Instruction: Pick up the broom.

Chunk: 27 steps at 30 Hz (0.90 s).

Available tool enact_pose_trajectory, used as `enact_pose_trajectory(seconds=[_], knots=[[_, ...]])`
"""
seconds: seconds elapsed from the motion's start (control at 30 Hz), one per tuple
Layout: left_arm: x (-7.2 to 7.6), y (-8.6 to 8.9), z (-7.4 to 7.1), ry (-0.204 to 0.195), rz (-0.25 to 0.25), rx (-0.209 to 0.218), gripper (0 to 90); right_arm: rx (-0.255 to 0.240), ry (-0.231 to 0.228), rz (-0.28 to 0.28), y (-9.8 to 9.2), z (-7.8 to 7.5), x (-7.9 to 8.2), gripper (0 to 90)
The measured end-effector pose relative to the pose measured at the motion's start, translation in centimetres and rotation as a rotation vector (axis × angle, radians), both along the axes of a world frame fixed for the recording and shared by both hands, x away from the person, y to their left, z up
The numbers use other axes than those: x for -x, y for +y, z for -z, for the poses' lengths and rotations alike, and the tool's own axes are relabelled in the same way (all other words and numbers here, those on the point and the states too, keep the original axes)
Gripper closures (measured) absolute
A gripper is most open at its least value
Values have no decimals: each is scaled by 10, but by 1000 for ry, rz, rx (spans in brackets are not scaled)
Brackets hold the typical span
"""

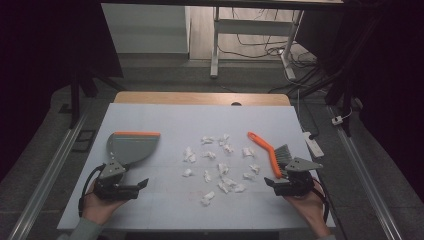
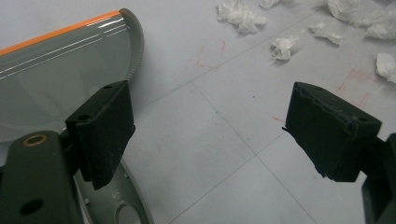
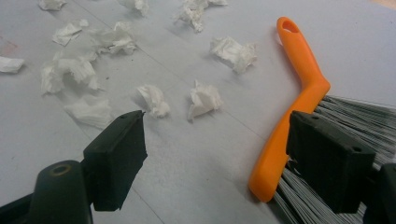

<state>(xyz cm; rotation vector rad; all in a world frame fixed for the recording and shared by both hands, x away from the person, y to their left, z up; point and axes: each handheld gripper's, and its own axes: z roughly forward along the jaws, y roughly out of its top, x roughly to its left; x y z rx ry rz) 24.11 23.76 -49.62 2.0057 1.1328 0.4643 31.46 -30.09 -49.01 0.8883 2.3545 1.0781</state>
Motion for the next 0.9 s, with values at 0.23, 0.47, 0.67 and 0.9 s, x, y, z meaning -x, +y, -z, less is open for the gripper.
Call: enact_pose_trajectory(seconds=[0.23,0.47,0.67,0.9], knots=[[0,1,1,-5,-5,4,167,1,7,-5,1,-1,1,203],[-1,1,1,-10,-5,6,168,2,11,-7,4,-3,1,210],[-3,1,1,-11,-3,5,169,9,16,-4,7,-6,-3,225],[-4,1,2,-10,-2,-3,171,15,51,11,17,-25,-20,233]])
